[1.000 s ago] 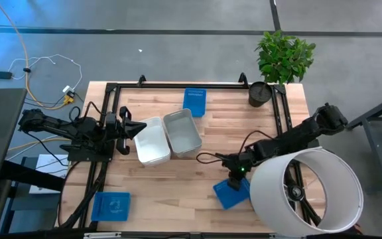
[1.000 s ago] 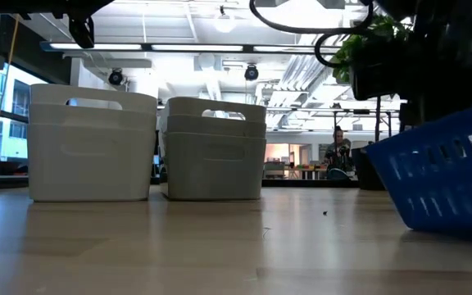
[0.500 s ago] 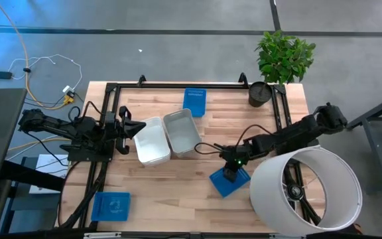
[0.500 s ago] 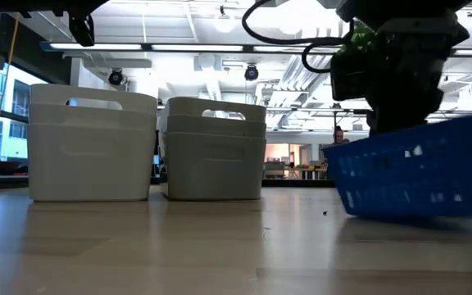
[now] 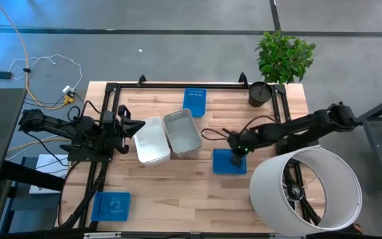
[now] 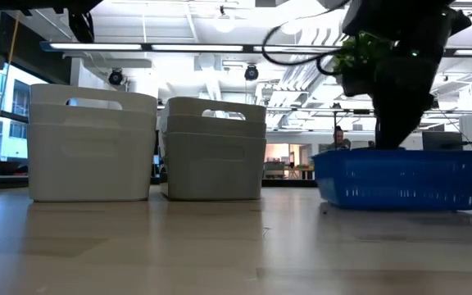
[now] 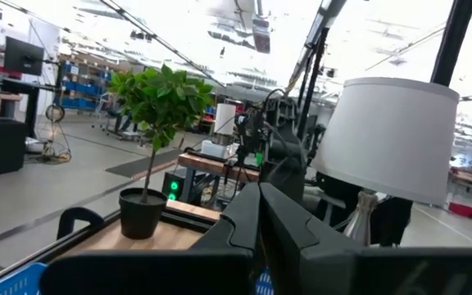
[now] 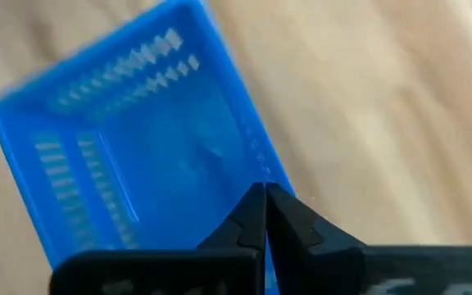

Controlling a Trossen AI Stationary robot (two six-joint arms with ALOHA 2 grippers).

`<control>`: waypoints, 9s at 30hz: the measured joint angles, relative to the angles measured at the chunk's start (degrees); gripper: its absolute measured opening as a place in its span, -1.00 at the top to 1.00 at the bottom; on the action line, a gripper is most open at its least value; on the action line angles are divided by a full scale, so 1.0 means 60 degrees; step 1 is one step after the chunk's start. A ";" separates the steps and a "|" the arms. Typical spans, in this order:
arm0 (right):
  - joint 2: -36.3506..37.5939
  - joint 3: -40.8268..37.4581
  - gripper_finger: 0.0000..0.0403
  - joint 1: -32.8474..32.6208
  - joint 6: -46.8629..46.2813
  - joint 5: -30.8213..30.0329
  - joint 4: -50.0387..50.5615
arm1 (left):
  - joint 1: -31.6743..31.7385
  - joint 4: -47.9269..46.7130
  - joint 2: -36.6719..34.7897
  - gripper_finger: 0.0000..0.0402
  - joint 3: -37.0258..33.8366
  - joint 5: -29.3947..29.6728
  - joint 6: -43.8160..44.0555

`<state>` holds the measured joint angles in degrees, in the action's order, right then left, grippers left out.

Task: Stack baskets by color
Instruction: Move the bottom right blue bin to the middle right of the table, then stack the top blue bin on top of the right blue bin

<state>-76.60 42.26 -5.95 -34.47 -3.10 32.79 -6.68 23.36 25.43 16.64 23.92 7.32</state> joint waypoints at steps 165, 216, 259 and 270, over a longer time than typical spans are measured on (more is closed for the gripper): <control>-0.1329 0.4383 0.99 0.3251 0.0089 -0.5461 0.1197 | 0.0001 -0.0365 0.0000 1.00 0.0004 0.0102 0.0248; 0.4286 -0.0011 1.00 0.0047 -0.0432 -0.1199 0.2758 | 0.0004 -0.0346 0.0000 1.00 0.0004 -0.0021 0.0355; 0.3210 -0.1388 1.00 -0.1472 -0.2843 -0.2598 0.0547 | 0.0000 -0.0343 0.0000 1.00 0.0004 -0.0025 0.0511; 0.3210 -0.1388 0.89 -0.1429 -0.2509 -0.2533 0.0558 | 0.0003 -0.0347 0.0000 1.00 0.0004 -0.0025 0.0512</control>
<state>-57.34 33.93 -14.52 -49.52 -18.30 36.14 -6.66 21.28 25.43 16.67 23.77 10.39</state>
